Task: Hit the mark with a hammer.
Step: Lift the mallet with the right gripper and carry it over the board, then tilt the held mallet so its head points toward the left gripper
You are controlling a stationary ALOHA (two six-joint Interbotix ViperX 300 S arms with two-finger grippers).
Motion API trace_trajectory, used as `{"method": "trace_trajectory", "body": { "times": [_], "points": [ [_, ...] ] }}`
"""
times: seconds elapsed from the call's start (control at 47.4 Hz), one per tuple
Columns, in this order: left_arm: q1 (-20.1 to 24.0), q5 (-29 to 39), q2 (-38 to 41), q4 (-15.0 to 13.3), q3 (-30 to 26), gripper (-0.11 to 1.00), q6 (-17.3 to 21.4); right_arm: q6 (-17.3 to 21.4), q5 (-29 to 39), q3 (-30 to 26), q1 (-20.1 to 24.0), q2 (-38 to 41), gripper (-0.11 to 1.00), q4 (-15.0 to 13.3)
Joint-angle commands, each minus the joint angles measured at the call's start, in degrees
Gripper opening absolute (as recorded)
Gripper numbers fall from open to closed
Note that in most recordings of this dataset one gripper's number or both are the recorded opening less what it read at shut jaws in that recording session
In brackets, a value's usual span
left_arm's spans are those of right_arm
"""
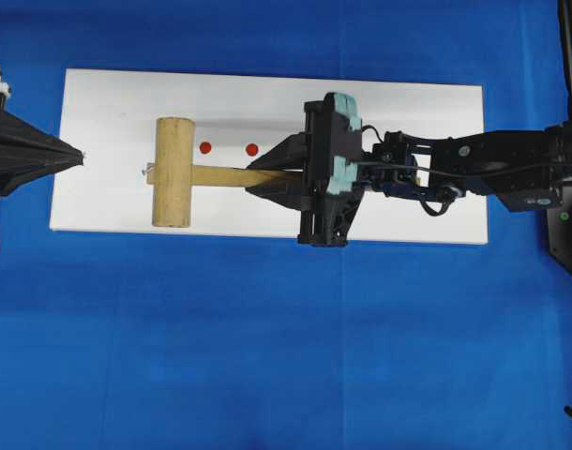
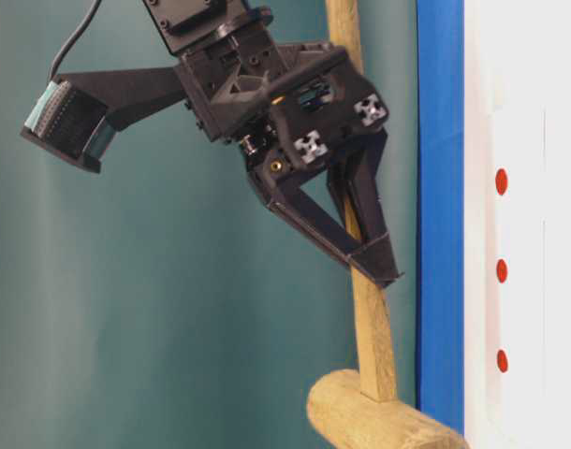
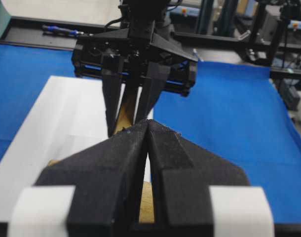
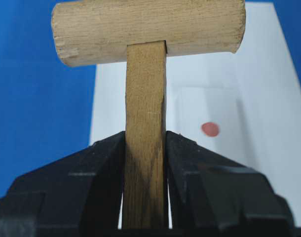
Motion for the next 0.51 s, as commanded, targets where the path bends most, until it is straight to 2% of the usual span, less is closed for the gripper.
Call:
{"method": "trace_trajectory", "body": {
  "times": [0.0,0.19,0.401,0.485],
  "points": [
    [0.2,-0.3,0.4,-0.1,-0.6,0.00,-0.7,-3.2,-0.8,-1.4,-0.9,-2.8,0.10,-0.2],
    [0.2,-0.3,0.4,0.0,-0.6,0.00,-3.8,-14.5,-3.2,-1.8,-2.2,-4.5,0.10,-0.2],
    [0.2,-0.3,0.5,-0.1,-0.5,0.00,-4.7,-34.0,-5.5,-1.8,-2.1,-5.4,0.10,-0.2],
    [0.2,-0.3,0.5,-0.1,-0.5,0.00,-4.7,-40.4,-6.2,-1.8,-2.1,-5.4,0.10,0.3]
  ]
}}
